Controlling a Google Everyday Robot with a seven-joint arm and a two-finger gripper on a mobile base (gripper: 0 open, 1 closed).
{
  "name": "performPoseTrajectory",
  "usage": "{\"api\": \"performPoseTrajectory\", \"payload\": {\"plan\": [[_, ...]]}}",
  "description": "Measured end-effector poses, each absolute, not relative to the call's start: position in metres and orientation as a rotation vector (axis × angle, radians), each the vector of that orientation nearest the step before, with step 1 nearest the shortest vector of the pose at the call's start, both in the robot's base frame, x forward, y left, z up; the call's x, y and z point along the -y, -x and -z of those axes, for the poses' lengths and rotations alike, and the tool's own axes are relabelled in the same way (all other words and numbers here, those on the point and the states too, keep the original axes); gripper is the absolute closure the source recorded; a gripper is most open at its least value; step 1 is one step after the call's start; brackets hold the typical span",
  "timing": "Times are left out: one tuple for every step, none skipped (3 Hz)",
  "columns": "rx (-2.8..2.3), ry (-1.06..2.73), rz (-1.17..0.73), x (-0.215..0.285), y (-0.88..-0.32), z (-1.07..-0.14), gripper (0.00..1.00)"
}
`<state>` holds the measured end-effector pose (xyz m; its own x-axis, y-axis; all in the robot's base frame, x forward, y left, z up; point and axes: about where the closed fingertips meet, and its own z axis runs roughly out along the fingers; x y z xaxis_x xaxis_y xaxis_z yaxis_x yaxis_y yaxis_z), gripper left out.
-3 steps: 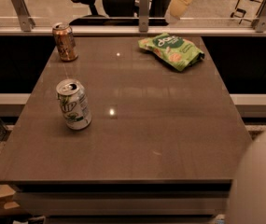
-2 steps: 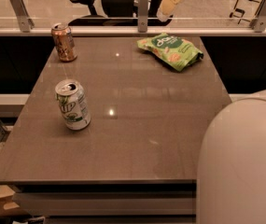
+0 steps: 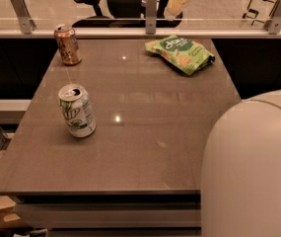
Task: Move green rice chip bag near 7up can
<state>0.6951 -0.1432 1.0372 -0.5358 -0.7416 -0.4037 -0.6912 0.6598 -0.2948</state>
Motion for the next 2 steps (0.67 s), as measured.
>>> {"api": "performPoseTrajectory", "payload": {"plan": [[-2.447, 1.076, 0.144, 0.153, -0.713, -1.011, 0.00], [-2.526, 1.038, 0.191, 0.163, -0.727, -0.985, 0.00]]}}
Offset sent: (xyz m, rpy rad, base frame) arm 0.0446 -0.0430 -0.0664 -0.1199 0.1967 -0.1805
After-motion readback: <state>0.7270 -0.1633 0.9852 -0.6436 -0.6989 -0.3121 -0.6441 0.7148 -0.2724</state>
